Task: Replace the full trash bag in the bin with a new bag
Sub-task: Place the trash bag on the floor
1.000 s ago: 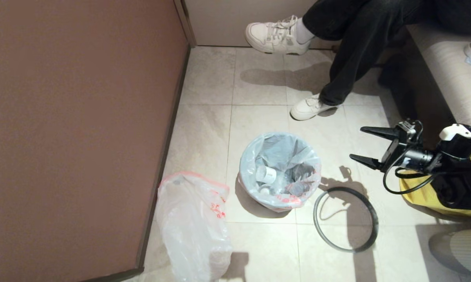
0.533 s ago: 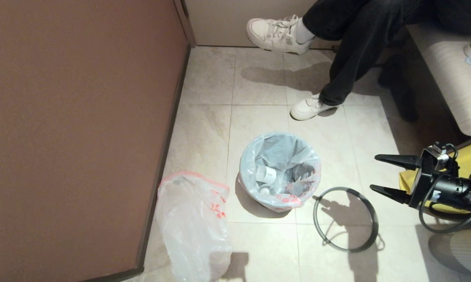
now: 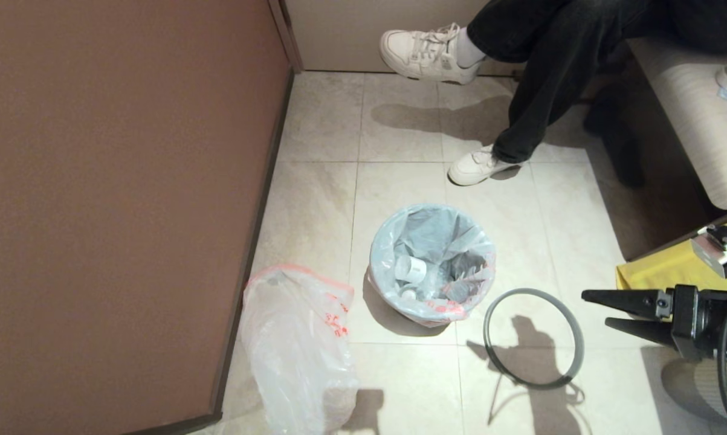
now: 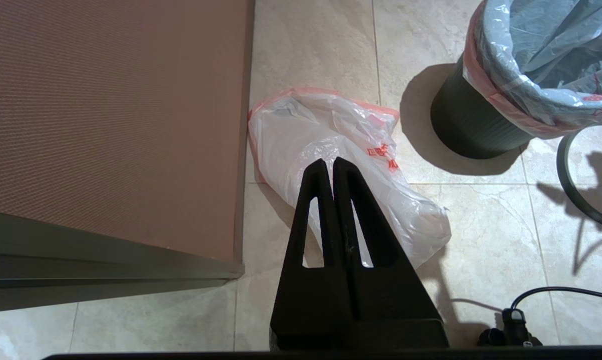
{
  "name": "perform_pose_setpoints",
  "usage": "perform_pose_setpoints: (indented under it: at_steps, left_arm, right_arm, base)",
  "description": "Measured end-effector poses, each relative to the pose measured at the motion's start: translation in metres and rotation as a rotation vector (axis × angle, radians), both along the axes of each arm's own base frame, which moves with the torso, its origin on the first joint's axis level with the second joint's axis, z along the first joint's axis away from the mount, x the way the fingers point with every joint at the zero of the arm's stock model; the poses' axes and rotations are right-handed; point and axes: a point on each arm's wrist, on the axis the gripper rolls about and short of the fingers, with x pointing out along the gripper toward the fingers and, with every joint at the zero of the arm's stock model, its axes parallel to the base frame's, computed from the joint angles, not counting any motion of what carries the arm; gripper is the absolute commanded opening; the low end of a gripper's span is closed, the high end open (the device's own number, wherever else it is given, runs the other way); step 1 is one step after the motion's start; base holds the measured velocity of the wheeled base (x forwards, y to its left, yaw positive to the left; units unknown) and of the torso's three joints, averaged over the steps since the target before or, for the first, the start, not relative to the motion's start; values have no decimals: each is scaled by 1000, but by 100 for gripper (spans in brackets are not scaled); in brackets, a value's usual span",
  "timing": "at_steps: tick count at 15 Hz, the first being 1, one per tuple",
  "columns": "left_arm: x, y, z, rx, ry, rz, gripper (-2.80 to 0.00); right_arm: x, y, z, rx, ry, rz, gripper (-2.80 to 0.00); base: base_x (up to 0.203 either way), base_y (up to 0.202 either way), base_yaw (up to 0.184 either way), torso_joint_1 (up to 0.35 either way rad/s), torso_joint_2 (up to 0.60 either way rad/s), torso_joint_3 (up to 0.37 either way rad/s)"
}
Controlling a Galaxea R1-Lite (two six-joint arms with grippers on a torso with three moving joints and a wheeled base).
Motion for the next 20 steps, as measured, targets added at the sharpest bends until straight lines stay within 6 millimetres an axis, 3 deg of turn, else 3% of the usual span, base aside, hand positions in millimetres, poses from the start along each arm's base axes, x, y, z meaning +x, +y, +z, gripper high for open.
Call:
perform_pose_setpoints:
  at_steps: [5,9,14,17,20]
  left_arm:
    - [0,0,0,0,0,0,-280]
    - [0,0,0,0,0,1,-280]
    - [0,0,0,0,0,0,-280]
    - [0,0,0,0,0,0,-280]
    - [0,0,0,0,0,0,-280]
  right_arm:
    - [-43,36,-2,-296,116,-18,0]
    - [-62,32,-11,-472,203,-32,0]
    - [-79,30,-13,-567,99,91,0]
    - [-67,35,-15,-544,73,151,0]
    - [-23,50,-19,-558,47,169,0]
  base:
    - [0,0,0,0,0,0]
    - [0,0,0,0,0,0]
    - [0,0,0,0,0,0]
    - [0,0,0,0,0,0]
    - [0,0,0,0,0,0]
